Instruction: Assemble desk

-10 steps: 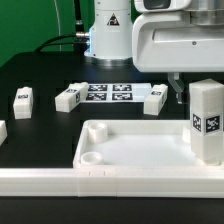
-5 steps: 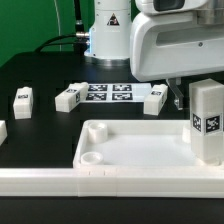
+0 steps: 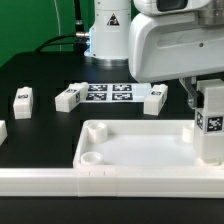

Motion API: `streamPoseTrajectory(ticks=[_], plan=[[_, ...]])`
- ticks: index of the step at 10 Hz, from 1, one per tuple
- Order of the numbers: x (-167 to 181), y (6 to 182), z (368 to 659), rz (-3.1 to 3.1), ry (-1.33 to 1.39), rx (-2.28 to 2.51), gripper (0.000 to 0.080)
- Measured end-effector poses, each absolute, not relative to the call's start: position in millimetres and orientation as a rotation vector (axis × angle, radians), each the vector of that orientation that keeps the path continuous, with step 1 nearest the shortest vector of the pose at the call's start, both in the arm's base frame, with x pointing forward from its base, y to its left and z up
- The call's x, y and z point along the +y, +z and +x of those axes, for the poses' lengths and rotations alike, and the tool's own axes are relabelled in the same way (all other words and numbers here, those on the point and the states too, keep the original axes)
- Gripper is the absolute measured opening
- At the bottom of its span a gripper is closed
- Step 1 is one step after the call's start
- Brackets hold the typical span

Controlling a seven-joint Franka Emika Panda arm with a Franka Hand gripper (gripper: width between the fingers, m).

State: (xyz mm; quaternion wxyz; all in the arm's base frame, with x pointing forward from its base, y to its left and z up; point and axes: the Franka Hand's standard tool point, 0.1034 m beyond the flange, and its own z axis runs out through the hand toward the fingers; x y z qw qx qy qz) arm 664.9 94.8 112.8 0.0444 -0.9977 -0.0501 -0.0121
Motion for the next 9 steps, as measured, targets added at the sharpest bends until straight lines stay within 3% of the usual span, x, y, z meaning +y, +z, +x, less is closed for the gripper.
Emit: streamPoseTrajectory(ticks=[3,9], plan=[[94.7,112.7,664.9,-3.049,-0.035,-0.116,0.0288],[91.6,111.1,666.0,-2.924,-0.021,0.808,0.0289]])
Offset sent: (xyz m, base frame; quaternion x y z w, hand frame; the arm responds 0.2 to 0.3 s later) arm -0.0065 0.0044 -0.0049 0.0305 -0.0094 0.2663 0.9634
